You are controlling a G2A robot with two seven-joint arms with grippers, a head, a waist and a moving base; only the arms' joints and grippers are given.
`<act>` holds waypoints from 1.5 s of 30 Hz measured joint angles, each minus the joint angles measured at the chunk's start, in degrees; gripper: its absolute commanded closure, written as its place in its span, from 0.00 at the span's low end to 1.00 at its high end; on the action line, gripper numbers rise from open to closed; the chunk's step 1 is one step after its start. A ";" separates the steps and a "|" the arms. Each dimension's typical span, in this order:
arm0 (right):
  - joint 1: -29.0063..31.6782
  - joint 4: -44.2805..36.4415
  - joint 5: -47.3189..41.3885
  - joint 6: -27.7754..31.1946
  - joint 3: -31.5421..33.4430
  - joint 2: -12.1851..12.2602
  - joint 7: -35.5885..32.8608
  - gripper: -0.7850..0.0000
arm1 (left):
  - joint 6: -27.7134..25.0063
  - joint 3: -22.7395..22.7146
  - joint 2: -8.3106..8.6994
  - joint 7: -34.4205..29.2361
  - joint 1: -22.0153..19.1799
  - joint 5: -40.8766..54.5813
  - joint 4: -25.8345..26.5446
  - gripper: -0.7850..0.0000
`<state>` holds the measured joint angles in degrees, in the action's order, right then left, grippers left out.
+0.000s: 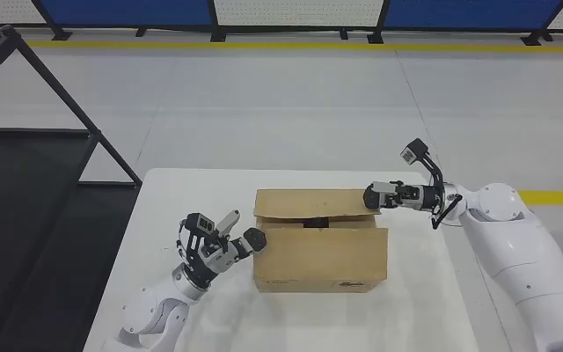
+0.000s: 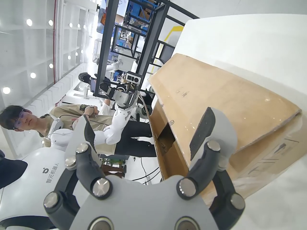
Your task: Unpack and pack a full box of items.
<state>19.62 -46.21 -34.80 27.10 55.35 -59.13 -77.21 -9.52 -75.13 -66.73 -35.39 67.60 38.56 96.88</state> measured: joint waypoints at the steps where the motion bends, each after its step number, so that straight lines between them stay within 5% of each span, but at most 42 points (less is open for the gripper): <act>1: -0.02 -0.01 -0.25 -0.54 -0.20 0.04 -0.54 0.00 | -0.01 0.09 -0.05 0.32 -0.06 -0.10 -0.15 0.00; 12: -1.88 6.80 -5.02 -5.99 -2.25 -1.07 -5.98 0.00 | -0.85 1.48 -0.77 2.89 -1.59 -0.25 -2.38 0.00; 45: -0.88 5.34 -9.15 -10.25 -1.50 -0.88 -10.24 0.00 | 0.80 3.07 -2.40 11.24 -3.08 -3.99 -3.56 0.00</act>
<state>18.75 -40.87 -43.95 16.85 53.85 -60.00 -87.45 -8.72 -72.06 -69.13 -24.16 64.52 34.57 93.32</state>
